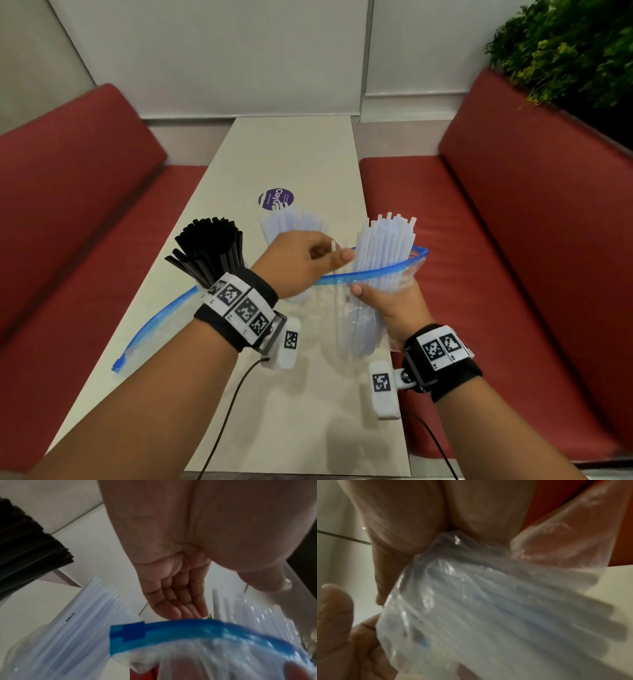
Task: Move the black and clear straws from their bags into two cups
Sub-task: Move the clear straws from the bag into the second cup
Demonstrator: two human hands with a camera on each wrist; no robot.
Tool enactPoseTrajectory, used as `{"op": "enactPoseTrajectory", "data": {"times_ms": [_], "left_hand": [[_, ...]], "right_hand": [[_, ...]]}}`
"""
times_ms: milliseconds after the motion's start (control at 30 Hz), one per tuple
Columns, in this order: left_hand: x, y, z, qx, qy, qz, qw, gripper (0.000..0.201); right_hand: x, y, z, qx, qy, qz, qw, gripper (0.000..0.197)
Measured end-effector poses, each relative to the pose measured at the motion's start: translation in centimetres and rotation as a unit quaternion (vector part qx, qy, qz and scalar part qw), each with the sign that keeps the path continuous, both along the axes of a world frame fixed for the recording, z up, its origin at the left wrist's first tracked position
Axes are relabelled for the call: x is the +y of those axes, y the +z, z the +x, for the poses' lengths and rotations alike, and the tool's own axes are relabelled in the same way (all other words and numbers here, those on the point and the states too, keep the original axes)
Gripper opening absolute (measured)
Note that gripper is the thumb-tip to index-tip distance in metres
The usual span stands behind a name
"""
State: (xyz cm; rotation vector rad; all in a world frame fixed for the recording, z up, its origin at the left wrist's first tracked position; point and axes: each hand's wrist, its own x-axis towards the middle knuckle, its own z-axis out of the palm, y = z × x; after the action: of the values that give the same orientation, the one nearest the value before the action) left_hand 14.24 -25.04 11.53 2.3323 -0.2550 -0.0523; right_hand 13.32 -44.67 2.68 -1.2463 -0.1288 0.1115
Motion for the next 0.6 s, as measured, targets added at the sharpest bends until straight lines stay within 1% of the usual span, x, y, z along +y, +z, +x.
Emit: {"op": "enactPoseTrajectory", "data": {"times_ms": [33, 67, 233, 267, 333, 367, 400, 500, 533, 600], "left_hand": [[-0.3, -0.1, -0.2, 0.002, 0.001, 0.019, 1.000, 0.058], [-0.4, -0.2, -0.3, 0.007, 0.003, 0.017, 1.000, 0.056], [-1.5, -0.4, -0.9, 0.004, -0.015, -0.028, 0.999, 0.045], [-1.8, -0.5, -1.1, 0.000, -0.019, -0.046, 0.999, 0.040], [-2.4, -0.9, -1.4, 0.000, -0.021, -0.072, 0.997, 0.027], [-2.5, -1.1, -1.5, -0.003, -0.016, -0.080, 0.997, 0.025], [-2.6, -1.3, -1.6, -0.007, -0.009, -0.091, 0.996, 0.025], [-2.8, -1.2, -1.8, -0.016, 0.012, -0.119, 0.993, 0.037], [-2.8, -1.2, -1.8, -0.008, 0.007, -0.130, 0.991, 0.037], [-2.9, -1.3, -1.8, 0.012, -0.010, -0.139, 0.990, 0.031]], "right_hand": [[0.2, 0.2, -0.1, -0.010, 0.007, 0.002, 1.000, 0.049], [0.4, 0.4, -0.1, -0.018, 0.012, 0.001, 1.000, 0.051], [1.2, 0.9, -0.5, -0.026, 0.029, -0.022, 0.999, 0.074], [1.3, 1.0, -0.6, -0.032, 0.032, -0.036, 0.998, 0.075], [1.5, 1.1, -0.8, -0.054, 0.033, -0.064, 0.996, 0.068], [1.5, 1.1, -0.9, -0.065, 0.031, -0.071, 0.995, 0.066], [1.5, 1.2, -1.0, -0.073, 0.023, -0.076, 0.994, 0.067], [1.3, 1.4, -1.1, -0.095, 0.004, -0.094, 0.991, 0.082], [1.3, 1.4, -1.1, -0.100, 0.003, -0.097, 0.990, 0.082], [1.2, 1.2, -1.2, -0.099, 0.006, -0.107, 0.989, 0.079]]}}
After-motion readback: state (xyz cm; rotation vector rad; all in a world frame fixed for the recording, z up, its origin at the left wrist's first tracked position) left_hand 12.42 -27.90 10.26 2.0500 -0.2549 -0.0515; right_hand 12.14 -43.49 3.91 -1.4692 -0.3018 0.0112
